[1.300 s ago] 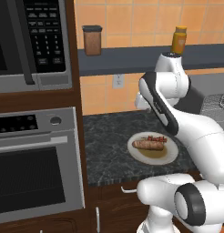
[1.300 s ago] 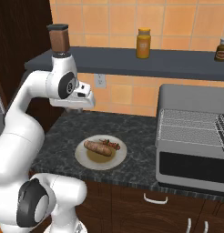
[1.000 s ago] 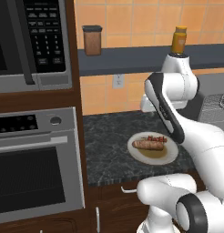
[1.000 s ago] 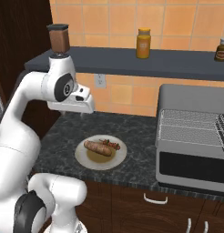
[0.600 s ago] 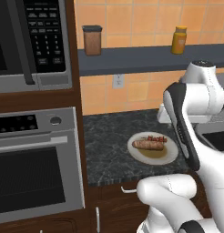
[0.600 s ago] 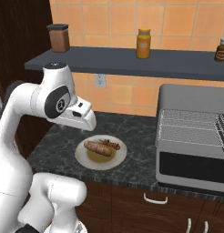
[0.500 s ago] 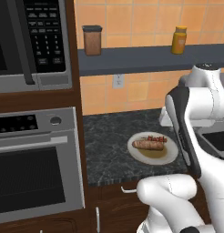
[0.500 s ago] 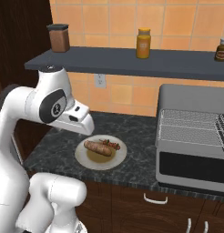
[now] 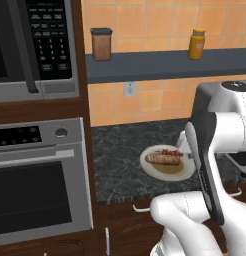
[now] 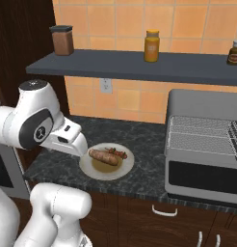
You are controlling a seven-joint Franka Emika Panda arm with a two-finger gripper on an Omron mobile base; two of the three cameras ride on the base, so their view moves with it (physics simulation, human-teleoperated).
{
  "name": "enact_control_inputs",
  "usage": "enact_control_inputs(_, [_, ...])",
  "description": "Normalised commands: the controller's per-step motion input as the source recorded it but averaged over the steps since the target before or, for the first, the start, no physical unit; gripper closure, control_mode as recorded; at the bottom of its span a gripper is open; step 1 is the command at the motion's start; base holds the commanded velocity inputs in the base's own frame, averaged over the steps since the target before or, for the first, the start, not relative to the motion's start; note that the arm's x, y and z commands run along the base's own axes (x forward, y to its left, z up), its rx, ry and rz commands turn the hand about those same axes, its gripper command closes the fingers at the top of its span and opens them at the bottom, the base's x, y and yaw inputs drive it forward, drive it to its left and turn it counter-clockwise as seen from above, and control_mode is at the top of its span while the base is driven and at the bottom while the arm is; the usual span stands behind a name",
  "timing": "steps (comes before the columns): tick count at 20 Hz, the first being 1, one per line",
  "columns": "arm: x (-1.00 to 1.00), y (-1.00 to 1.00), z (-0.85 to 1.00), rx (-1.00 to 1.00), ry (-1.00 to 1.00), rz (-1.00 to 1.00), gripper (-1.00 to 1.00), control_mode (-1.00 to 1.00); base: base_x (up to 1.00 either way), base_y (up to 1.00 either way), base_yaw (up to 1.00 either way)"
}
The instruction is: Pick up the kebab skewer and baguette bread, and place them inside the toaster oven. Close the toaster oven door and start by setting the timer.
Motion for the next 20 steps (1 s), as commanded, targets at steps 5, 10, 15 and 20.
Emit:
enact_control_inputs(5, [-0.08, 0.12, 0.00, -0.01, 0.04, 0.00, -1.00, -1.00, 0.00, 0.00, 0.00])
enact_control_inputs(10, [0.00, 0.00, 0.00, 0.00, 0.00, 0.00, -1.00, -1.00, 0.00, 0.00, 0.00])
enact_control_inputs(15, [0.00, 0.00, 0.00, 0.00, 0.00, 0.00, -1.00, 1.00, -0.24, -0.29, 0.00])
enact_control_inputs(20, [0.00, 0.00, 0.00, 0.00, 0.00, 0.00, -1.00, 1.00, -0.06, -0.68, 0.00])
